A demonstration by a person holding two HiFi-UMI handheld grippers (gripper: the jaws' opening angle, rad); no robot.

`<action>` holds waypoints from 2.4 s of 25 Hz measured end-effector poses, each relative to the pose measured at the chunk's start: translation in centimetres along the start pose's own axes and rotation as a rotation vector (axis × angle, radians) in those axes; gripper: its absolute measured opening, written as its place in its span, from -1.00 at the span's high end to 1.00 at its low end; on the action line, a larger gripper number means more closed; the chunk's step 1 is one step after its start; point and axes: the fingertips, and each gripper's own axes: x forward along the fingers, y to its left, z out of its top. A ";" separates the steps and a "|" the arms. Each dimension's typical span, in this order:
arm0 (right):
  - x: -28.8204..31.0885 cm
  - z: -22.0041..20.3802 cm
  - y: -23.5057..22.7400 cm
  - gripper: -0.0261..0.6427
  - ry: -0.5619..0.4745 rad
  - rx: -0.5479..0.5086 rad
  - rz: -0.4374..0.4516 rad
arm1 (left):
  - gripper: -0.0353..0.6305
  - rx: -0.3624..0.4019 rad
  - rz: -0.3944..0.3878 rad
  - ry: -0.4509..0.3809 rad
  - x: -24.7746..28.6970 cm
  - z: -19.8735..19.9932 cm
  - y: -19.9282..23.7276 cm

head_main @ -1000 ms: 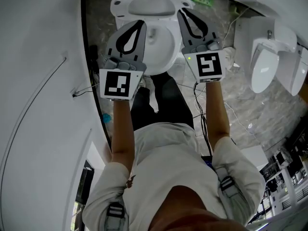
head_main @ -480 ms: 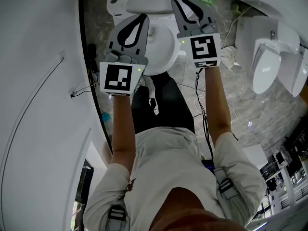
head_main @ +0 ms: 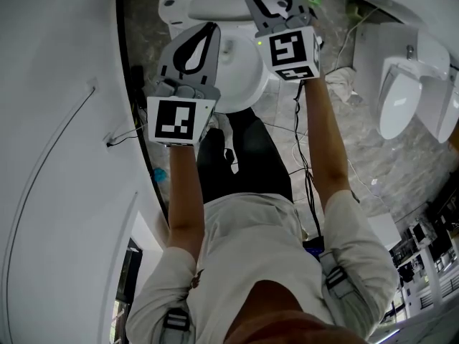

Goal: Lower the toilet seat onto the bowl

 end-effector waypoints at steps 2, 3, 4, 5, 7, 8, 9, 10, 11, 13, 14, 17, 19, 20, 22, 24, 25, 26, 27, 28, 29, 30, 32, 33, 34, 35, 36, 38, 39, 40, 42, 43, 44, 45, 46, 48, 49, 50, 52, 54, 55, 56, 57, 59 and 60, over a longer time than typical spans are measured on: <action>0.5 -0.3 0.1 0.50 0.010 -0.004 -0.001 | 0.81 -0.005 0.003 0.004 -0.1 -0.3 0.3; 0.7 -0.4 0.2 0.50 0.012 -0.007 -0.001 | 0.81 -0.007 0.005 0.005 -0.1 -0.4 0.5; 0.9 -0.4 0.3 0.50 0.013 -0.011 0.000 | 0.81 -0.008 0.007 0.006 -0.2 -0.6 0.7; 1.0 -0.5 0.3 0.49 0.014 -0.014 0.001 | 0.81 -0.010 0.009 0.006 -0.2 -0.7 0.8; 1.3 -0.9 0.5 0.50 0.023 -0.015 0.006 | 0.81 -0.015 0.013 0.005 -0.3 -0.8 0.9; 1.4 -1.0 0.5 0.50 0.026 -0.014 0.008 | 0.81 -0.018 0.014 0.004 -0.3 -0.9 0.9; 1.5 -1.2 0.6 0.49 0.024 -0.013 0.006 | 0.81 -0.019 0.014 0.005 -0.3 -1.0 0.9; 1.5 -1.3 0.6 0.49 0.022 -0.012 0.004 | 0.81 -0.020 0.013 0.008 -0.3 -1.1 0.9; 1.5 -1.4 0.6 0.49 0.020 -0.010 0.001 | 0.81 -0.021 0.012 0.012 -0.3 -1.2 1.0; 1.4 -1.3 0.7 0.49 0.015 -0.010 -0.002 | 0.81 -0.024 0.014 0.014 -0.3 -1.4 1.1; 1.3 -1.3 0.8 0.49 0.015 -0.013 -0.005 | 0.81 -0.026 0.014 0.014 -0.3 -1.4 1.2; 1.1 -1.3 0.8 0.52 0.015 -0.025 -0.028 | 0.81 -0.027 0.011 0.013 -0.4 -1.5 1.3; 0.9 -1.2 0.7 0.60 0.013 -0.020 -0.048 | 0.81 -0.024 0.010 0.015 -0.4 -1.5 1.3; 0.9 -1.2 0.7 0.60 0.011 -0.018 -0.053 | 0.81 -0.022 0.009 0.015 -0.4 -1.6 1.3; 0.7 -1.2 0.6 0.60 0.014 -0.016 -0.062 | 0.81 -0.020 0.009 0.015 -0.5 -1.6 1.4; 0.5 -1.3 0.7 0.60 0.016 -0.016 -0.066 | 0.81 -0.018 0.008 0.019 -0.7 -1.8 1.6; 0.5 -1.2 0.8 0.60 0.012 -0.017 -0.066 | 0.81 -0.012 0.006 0.021 -0.8 -1.9 1.7; 0.4 -1.1 0.8 0.60 0.007 -0.018 -0.065 | 0.81 -0.006 0.004 0.022 -0.8 -2.0 1.8; 0.3 -1.0 0.9 0.60 0.004 -0.018 -0.065 | 0.81 -0.004 0.004 0.021 -0.9 -2.1 1.9; 0.3 -0.9 0.9 0.60 0.001 -0.018 -0.065 | 0.81 -0.006 0.006 0.019 -0.9 -2.2 2.0; 0.2 -0.8 1.0 0.60 -0.002 -0.017 -0.065 | 0.81 -0.010 0.010 0.016 -1.0 -2.3 2.2; 0.1 -0.8 1.1 0.60 -0.003 -0.015 -0.066 | 0.81 -0.014 0.012 0.014 -1.1 -2.3 2.2; -0.2 -0.7 1.4 0.60 -0.005 -0.014 -0.071 | 0.81 -0.018 0.009 0.014 -1.2 -2.5 2.2; -0.3 -0.7 1.5 0.60 -0.007 -0.015 -0.074 | 0.81 -0.020 0.007 0.014 -1.3 -2.6 2.1; -0.5 -0.7 1.6 0.60 -0.009 -0.017 -0.079 | 0.81 -0.022 0.006 0.013 -1.4 -2.6 2.0; -0.6 -0.7 1.7 0.60 -0.012 -0.020 -0.085 | 0.81 -0.022 0.005 0.011 -1.4 -2.6 2.0; -0.8 -0.7 1.8 0.60 -0.015 -0.023 -0.093 | 0.81 -0.021 0.003 0.010 -1.4 -2.6 1.8; -1.1 -0.8 2.0 0.60 -0.017 -0.025 -0.103 | 0.81 -0.015 -0.003 0.010 -1.5 -2.6 1.5; -1.3 -0.8 2.3 0.59 -0.018 -0.023 -0.105 | 0.81 -0.013 -0.008 0.007 -1.6 -2.7 1.4; -1.4 -0.7 2.6 0.59 -0.019 -0.021 -0.107 | 0.81 -0.013 -0.012 0.004 -1.8 -2.8 1.4; -1.8 -0.6 3.4 0.59 -0.021 -0.025 -0.110 | 0.81 -0.012 -0.015 0.005 -2.4 -3.1 1.3; -2.0 -0.5 3.7 0.59 -0.022 -0.029 -0.112 | 0.81 -0.009 -0.019 0.005 -2.6 -3.3 1.3; -2.2 -0.5 3.9 0.59 -0.024 -0.033 -0.114 | 0.81 -0.007 -0.021 0.004 -2.7 -3.4 1.2; -2.5 -0.5 4.1 0.59 -0.025 -0.035 -0.117 | 0.81 -0.005 -0.024 0.003 -2.7 -3.4 1.1; -2.7 -0.5 4.2 0.59 -0.027 -0.036 -0.120 | 0.81 -0.002 -0.027 0.003 -2.8 -3.5 1.0; -3.1 -0.5 4.6 0.59 -0.029 -0.033 -0.127 | 0.81 0.008 -0.035 0.005 -2.9 -3.6 0.8; -3.3 -0.5 4.9 0.59 -0.030 -0.030 -0.129 | 0.81 0.011 -0.036 0.006 -3.0 -3.7 0.8; -3.5 -0.5 5.1 0.58 -0.032 -0.029 -0.130 | 0.81 0.013 -0.036 0.008 -3.1 -3.8 0.8; -4.0 -0.6 5.4 0.58 -0.033 -0.028 -0.130 | 0.81 0.015 -0.036 0.010 -3.2 -4.0 0.6; -4.4 -0.7 5.6 0.58 -0.034 -0.029 -0.127 | 0.81 0.019 -0.038 0.014 -3.1 -4.1 0.4; -4.5 -0.7 5.7 0.58 -0.035 -0.030 -0.126 | 0.81 0.024 -0.039 0.017 -3.1 -4.2 0.4; -4.7 -0.7 5.7 0.58 -0.036 -0.030 -0.126 | 0.81 0.029 -0.041 0.020 -3.0 -4.3 0.3; -4.9 -0.7 5.9 0.57 -0.037 -0.030 -0.126 | 0.81 0.034 -0.041 0.024 -3.0 -4.4 0.3; -5.3 -0.8 6.3 0.57 -0.038 -0.032 -0.128 | 0.81 0.044 -0.040 0.028 -3.2 -4.8 0.2; -5.5 -0.8 6.6 0.57 -0.039 -0.033 -0.129 | 0.81 0.048 -0.039 0.029 -3.4 -5.0 0.2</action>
